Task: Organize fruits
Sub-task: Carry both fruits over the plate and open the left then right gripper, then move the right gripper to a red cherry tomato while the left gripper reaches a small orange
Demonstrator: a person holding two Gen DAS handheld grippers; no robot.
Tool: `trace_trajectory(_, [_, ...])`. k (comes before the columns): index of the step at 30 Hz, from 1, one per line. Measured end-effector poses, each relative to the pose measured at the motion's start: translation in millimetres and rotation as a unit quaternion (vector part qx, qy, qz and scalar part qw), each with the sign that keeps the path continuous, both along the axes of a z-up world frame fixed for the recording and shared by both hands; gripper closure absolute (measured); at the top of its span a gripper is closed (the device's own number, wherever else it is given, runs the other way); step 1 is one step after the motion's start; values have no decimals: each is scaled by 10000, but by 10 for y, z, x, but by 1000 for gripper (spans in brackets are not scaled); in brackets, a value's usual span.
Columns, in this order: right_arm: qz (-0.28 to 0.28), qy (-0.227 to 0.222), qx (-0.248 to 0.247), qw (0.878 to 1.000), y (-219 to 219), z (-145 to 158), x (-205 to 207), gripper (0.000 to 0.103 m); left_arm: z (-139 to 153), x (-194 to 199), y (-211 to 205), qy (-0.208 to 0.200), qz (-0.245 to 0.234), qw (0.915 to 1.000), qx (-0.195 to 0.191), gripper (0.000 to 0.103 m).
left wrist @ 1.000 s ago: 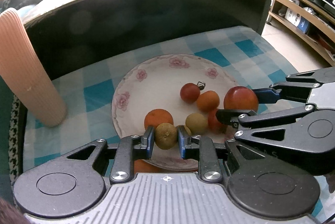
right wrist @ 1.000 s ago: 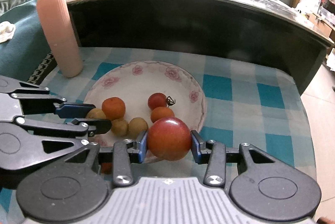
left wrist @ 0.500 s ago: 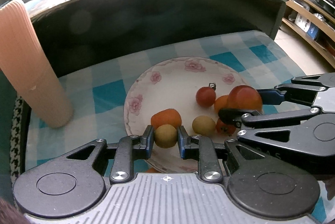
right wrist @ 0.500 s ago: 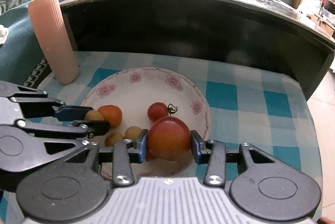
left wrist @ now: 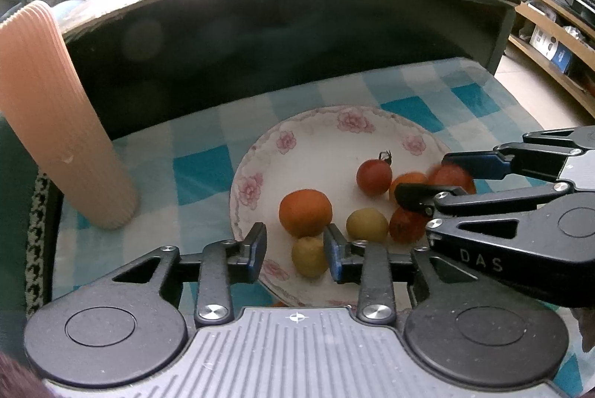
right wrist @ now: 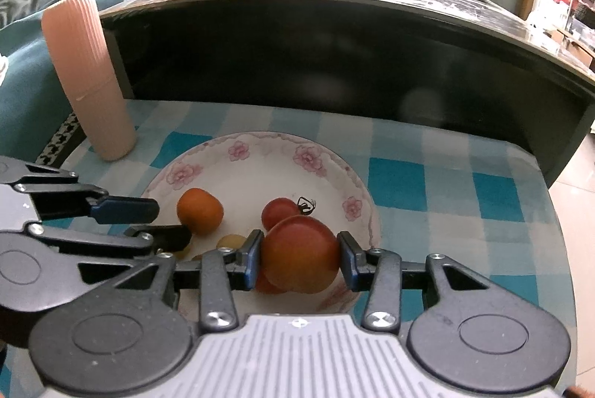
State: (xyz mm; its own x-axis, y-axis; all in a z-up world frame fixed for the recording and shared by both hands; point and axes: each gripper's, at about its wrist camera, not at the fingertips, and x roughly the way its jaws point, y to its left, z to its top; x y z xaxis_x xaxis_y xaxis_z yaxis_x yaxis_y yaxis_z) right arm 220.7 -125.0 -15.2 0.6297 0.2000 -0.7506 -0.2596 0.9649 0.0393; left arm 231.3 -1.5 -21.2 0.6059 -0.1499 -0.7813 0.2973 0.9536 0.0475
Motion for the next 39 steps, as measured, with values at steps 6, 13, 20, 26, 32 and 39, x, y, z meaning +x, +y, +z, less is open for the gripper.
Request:
trace_trajectory(6, [-69,-74,72,9999,-24,47,2,46,53,-19,37,-78,37,9999,-74,48])
trace_trajectory(13, [-115,-73,209,9997,-87,100,12,45,113,-39,82,-114,27,9998,-164,47])
trace_trajectory(20, [-193,-133,293,9993,-167,198,-31,45,158,-101,150,-100,24,9998,-175,44])
trace_trajectory(26, [32,-63,235,9997,-132,212,-166,45,145,-214,232,-39,-103,9999,-83,44])
trace_trajectory(32, [213,149,316,9992,-135,170,-407,45,105,-395,325,135,-518,9986,-53,43])
trace_trajectory(39, [743,470,335,9956,87,8,-659,45,27,-484,364,314,-754,9966,89,42])
